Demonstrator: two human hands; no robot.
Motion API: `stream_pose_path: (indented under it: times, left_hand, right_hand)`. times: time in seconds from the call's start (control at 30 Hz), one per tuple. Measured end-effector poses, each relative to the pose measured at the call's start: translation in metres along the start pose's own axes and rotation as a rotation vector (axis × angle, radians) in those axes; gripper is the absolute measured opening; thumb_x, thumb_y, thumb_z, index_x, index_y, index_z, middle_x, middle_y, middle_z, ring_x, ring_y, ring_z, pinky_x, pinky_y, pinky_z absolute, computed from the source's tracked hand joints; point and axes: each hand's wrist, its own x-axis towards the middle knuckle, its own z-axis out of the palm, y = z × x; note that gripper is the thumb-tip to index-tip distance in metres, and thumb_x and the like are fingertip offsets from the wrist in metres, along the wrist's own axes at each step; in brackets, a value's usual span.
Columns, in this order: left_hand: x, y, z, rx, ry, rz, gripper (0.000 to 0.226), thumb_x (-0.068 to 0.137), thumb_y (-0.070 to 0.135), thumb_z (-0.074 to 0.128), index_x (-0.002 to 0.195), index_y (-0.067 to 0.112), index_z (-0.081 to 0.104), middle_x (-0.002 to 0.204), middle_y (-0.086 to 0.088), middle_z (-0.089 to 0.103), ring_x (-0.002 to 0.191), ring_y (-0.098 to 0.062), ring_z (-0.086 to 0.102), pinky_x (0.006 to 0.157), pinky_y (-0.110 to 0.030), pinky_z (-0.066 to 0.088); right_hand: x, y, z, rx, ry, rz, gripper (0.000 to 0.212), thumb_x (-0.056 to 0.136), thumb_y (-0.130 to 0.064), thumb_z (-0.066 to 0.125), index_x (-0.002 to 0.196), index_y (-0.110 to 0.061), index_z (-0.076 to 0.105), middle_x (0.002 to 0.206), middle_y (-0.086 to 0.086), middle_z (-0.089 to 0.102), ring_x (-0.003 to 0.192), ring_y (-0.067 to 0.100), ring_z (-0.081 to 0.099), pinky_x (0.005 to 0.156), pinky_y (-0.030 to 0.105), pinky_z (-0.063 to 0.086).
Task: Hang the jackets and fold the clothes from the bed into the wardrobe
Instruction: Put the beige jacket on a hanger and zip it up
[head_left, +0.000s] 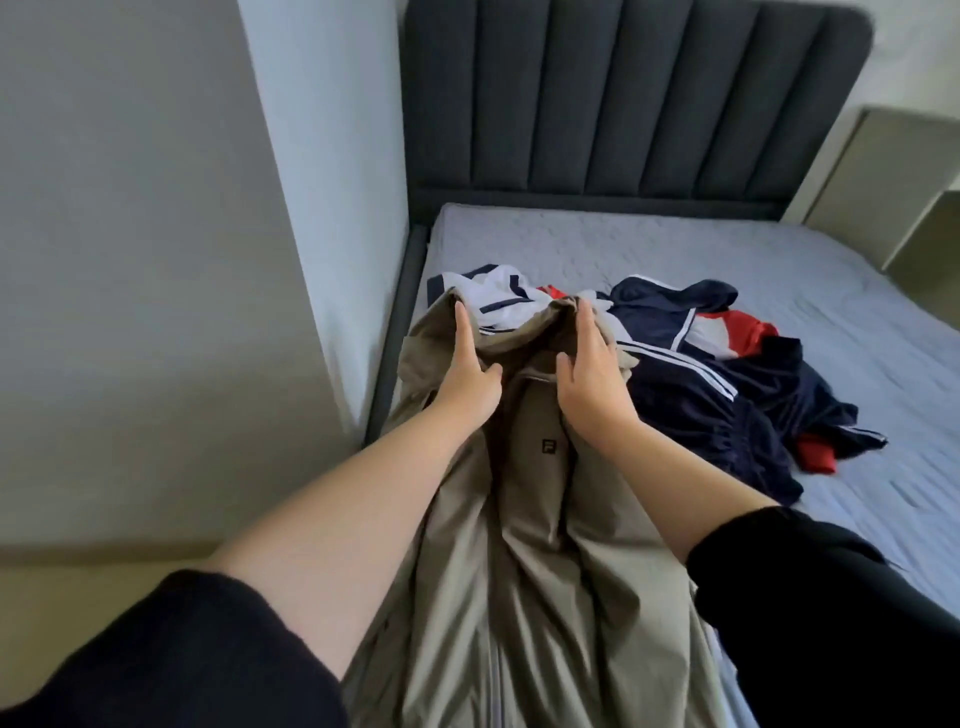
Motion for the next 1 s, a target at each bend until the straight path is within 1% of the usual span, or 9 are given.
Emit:
stream_pose_path:
  times: [0.07, 0.17, 0.27, 0.33, 0.47, 0.7, 0.77, 0.87, 1.0]
  left_hand:
    - [-0.008, -0.037, 0.022, 0.104, -0.091, 0.031, 0.084, 0.097, 0.01, 0.042, 0.146, 0.044, -0.017, 0.159, 0.002, 0.016, 0.125, -0.027, 0.048, 0.085, -0.021, 0.043]
    - [-0.029, -0.096, 0.053, 0.389, -0.221, 0.054, 0.071, 0.099, 0.014, 0.041, 0.152, 0.031, -0.004, 0.161, -0.001, 0.002, 0.144, -0.022, 0.019, 0.109, -0.031, 0.029]
    - [-0.059, -0.139, 0.083, 0.627, -0.416, -0.003, 0.057, 0.102, 0.03, 0.033, 0.153, 0.027, 0.007, 0.161, -0.002, 0.002, 0.147, -0.022, 0.002, 0.117, -0.043, 0.016]
    - [-0.083, -0.158, 0.1, 0.743, -0.508, -0.026, 0.055, 0.101, 0.037, 0.03, 0.152, 0.027, 0.01, 0.161, -0.002, 0.004, 0.147, -0.025, 0.0, 0.117, -0.044, 0.01]
    - [-0.131, -0.189, 0.113, 0.885, -0.461, 0.048, 0.059, 0.099, 0.039, 0.031, 0.153, 0.03, 0.006, 0.161, 0.002, -0.001, 0.147, -0.023, -0.008, 0.117, -0.043, 0.001]
    - [-0.147, -0.179, 0.121, 0.955, -0.403, 0.079, 0.06, 0.099, 0.041, 0.03, 0.152, 0.03, 0.005, 0.161, 0.0, -0.004, 0.147, -0.025, -0.008, 0.116, -0.05, 0.003]
    - [-0.15, -0.173, 0.124, 0.951, -0.403, 0.057, 0.06, 0.099, 0.04, 0.03, 0.152, 0.03, 0.006, 0.161, 0.0, -0.004, 0.147, -0.023, -0.008, 0.116, -0.051, 0.005]
    - [-0.156, -0.154, 0.134, 0.9, -0.401, 0.049, 0.059, 0.099, 0.038, 0.031, 0.152, 0.029, 0.007, 0.161, 0.0, -0.003, 0.147, -0.021, -0.006, 0.116, -0.05, 0.007]
    - [-0.178, -0.12, 0.166, 0.792, -0.474, 0.229, 0.058, 0.1, 0.04, 0.031, 0.152, 0.028, 0.01, 0.161, -0.002, -0.005, 0.147, -0.02, -0.008, 0.116, -0.048, 0.004]
  right_hand:
    - [-0.026, 0.024, 0.015, 0.002, 0.033, 0.0, 0.06, 0.094, -0.008, 0.038, 0.151, -0.015, 0.019, 0.154, 0.003, 0.029, 0.142, 0.016, 0.02, 0.116, 0.03, 0.012]
    - [-0.082, 0.068, 0.041, -0.187, -0.005, 0.116, 0.054, 0.093, -0.009, 0.038, 0.147, -0.008, 0.03, 0.152, 0.011, 0.033, 0.144, 0.022, 0.021, 0.119, 0.042, 0.012]
    - [-0.148, 0.108, 0.066, -0.437, -0.284, 0.361, 0.052, 0.099, -0.024, 0.032, 0.149, -0.014, 0.023, 0.16, 0.008, 0.011, 0.148, 0.021, 0.004, 0.118, 0.048, 0.006]
    - [-0.188, 0.123, 0.077, -0.389, -0.466, 0.491, 0.054, 0.101, -0.028, 0.03, 0.151, -0.011, 0.017, 0.16, 0.01, 0.003, 0.148, 0.022, -0.002, 0.119, 0.044, 0.006]
    - [-0.229, 0.129, 0.08, -0.232, -0.454, 0.487, 0.057, 0.101, -0.022, 0.033, 0.151, -0.004, 0.012, 0.16, 0.014, 0.002, 0.148, 0.021, -0.001, 0.118, 0.026, -0.003]
    - [-0.229, 0.125, 0.072, -0.241, -0.466, 0.476, 0.055, 0.101, -0.022, 0.033, 0.151, -0.004, 0.017, 0.159, 0.014, 0.01, 0.148, 0.022, 0.005, 0.119, 0.028, 0.003]
    - [-0.229, 0.121, 0.065, -0.199, -0.406, 0.452, 0.051, 0.1, -0.02, 0.037, 0.147, -0.004, 0.029, 0.154, 0.015, 0.027, 0.144, 0.022, 0.021, 0.117, 0.027, 0.014]
    - [-0.23, 0.115, 0.04, -0.152, -0.168, 0.419, 0.037, 0.095, -0.013, 0.043, 0.13, -0.008, 0.054, 0.13, 0.011, 0.058, 0.122, 0.025, 0.051, 0.102, 0.028, 0.036]
    - [-0.243, 0.133, 0.0, -0.277, 0.208, 0.475, 0.031, 0.084, -0.001, 0.047, 0.112, -0.002, 0.061, 0.113, 0.014, 0.06, 0.107, 0.033, 0.051, 0.092, 0.035, 0.037]
